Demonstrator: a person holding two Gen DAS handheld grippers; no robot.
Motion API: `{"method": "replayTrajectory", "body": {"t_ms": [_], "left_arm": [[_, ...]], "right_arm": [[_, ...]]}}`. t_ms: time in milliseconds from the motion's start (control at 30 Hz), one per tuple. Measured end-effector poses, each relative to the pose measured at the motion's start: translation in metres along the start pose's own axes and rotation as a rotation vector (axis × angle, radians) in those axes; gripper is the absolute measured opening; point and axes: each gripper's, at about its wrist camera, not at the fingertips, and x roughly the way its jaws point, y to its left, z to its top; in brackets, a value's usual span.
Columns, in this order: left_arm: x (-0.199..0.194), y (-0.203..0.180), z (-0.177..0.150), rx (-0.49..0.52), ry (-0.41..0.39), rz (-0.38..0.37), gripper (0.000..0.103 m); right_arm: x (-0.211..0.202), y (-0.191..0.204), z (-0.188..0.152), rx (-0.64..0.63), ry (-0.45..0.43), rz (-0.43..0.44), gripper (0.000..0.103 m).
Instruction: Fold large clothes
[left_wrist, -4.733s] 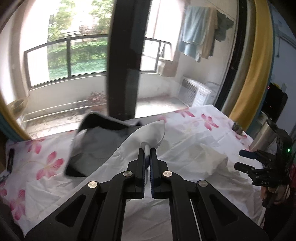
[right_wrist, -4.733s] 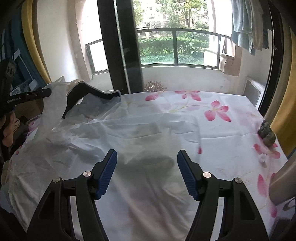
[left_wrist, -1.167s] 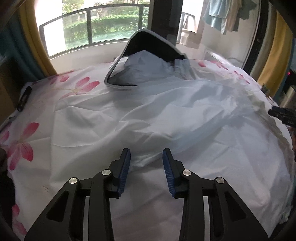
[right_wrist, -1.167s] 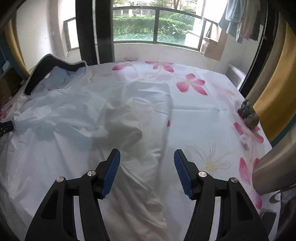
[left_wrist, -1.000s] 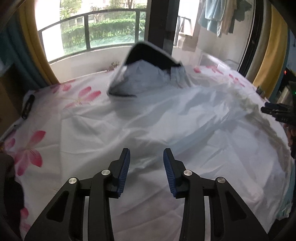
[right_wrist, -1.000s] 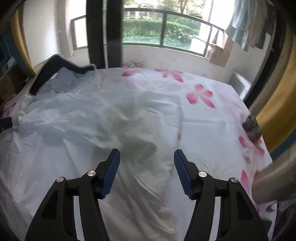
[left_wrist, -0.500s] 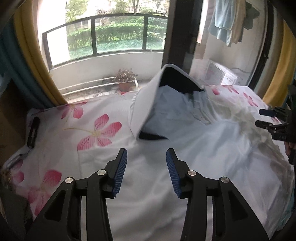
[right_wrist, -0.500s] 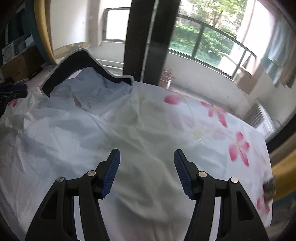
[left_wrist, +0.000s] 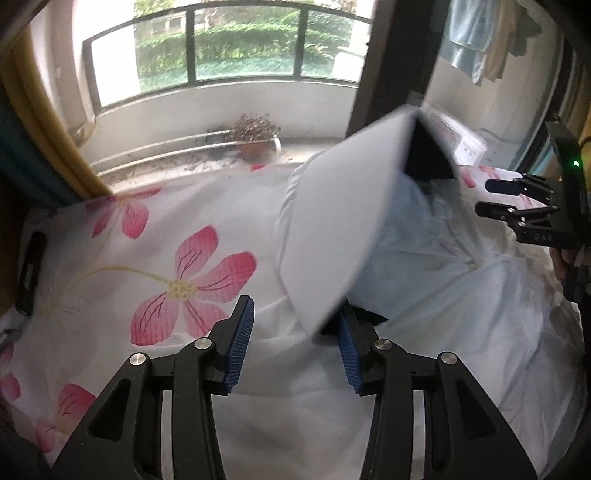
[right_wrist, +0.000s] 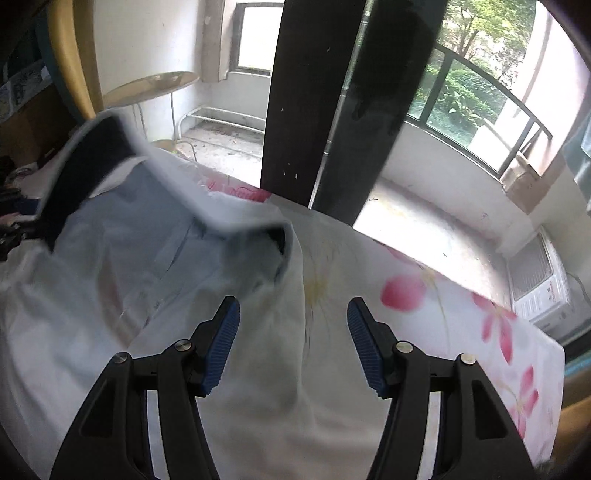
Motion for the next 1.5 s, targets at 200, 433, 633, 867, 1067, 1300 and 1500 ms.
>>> {"method": "replayTrajectory", "body": {"t_ms": [200, 433, 633, 867, 1067, 1300, 1500], "left_arm": [[0.004, 0.012, -0.001, -0.028, -0.009, 0.001, 0.046], [0.005, 0.013, -0.002, -0.023, -0.015, 0.028, 0.046], [0.012, 0.007, 0.018, -0.01, -0.013, 0.039, 0.05], [-0.007, -0.006, 0.029, 0.04, -0.013, -0.016, 0.05], [-0.044, -0.005, 0.041, 0.038, -0.077, -0.058, 0.051], [-0.032, -0.01, 0.068, -0.028, -0.132, -0.074, 0.054], [0.008, -0.02, 0.075, -0.044, -0.068, -0.168, 0.057]], "right_arm": [[0.025, 0.002, 0.02, -0.025, -0.012, 0.004, 0.06], [0.011, 0.006, 0.011, -0.048, -0.042, -0.068, 0.006], [-0.006, -0.007, -0.02, 0.017, -0.016, -0.123, 0.006], [-0.016, -0.017, -0.036, 0.054, 0.002, -0.093, 0.008], [-0.035, -0.033, -0.042, 0.112, 0.002, -0.03, 0.052], [-0.063, -0.053, -0.021, 0.157, -0.105, -0.005, 0.063], [-0.027, -0.06, 0.007, 0.177, -0.1, 0.045, 0.064]]}}
